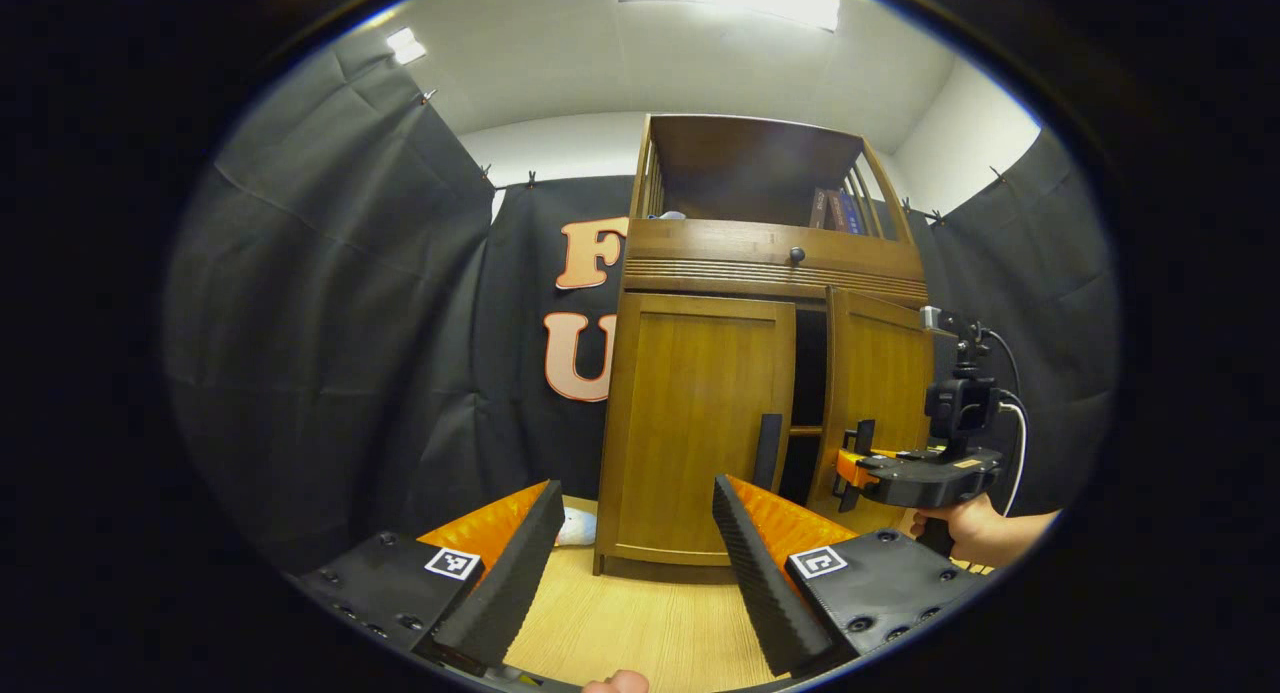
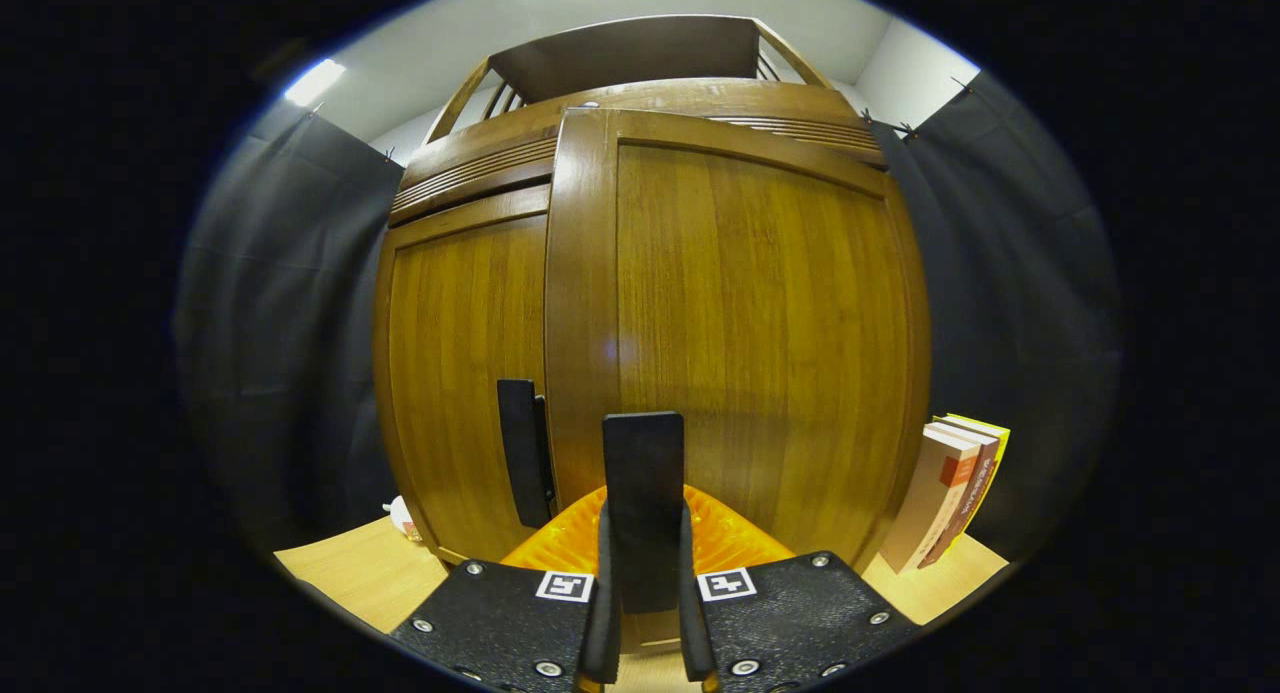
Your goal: Open the right door of the double-door shoe cabinet with the right hand, and open the left door with the left hand.
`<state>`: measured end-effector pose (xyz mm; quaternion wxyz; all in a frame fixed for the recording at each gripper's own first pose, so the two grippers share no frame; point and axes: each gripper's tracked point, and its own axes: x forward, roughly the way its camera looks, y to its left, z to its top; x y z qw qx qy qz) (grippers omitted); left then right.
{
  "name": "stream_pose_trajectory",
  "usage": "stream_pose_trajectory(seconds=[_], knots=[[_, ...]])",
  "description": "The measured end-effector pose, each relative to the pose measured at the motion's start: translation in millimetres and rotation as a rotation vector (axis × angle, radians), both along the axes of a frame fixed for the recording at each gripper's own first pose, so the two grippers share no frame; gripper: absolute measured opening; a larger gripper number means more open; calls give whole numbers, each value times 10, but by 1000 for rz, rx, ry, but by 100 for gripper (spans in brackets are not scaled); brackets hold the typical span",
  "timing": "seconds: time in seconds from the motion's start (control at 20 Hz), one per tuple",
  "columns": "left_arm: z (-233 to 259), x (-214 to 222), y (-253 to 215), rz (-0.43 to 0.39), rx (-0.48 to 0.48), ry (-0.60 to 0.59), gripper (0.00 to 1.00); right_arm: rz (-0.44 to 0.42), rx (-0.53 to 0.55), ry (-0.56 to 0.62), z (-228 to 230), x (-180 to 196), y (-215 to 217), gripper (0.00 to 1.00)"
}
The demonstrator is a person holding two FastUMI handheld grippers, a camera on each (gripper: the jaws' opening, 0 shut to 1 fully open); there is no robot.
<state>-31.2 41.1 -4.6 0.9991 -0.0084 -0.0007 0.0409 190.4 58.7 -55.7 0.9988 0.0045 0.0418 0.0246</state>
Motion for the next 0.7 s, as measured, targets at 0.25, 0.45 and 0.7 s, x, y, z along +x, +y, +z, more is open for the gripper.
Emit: stream_pose_trajectory(seconds=[0.25, 0.45, 0.7], knots=[[-94, 73, -311, -68, -22, 32, 96, -1, 9, 10, 63, -471, -237, 20], [-84, 96, -445, -74, -13, 40, 100, -13, 5, 15, 105, -753, -495, 23], [-72, 115, -632, -105, 4, 40, 93, -78, -19, 3, 127, -1054, -860, 23]])
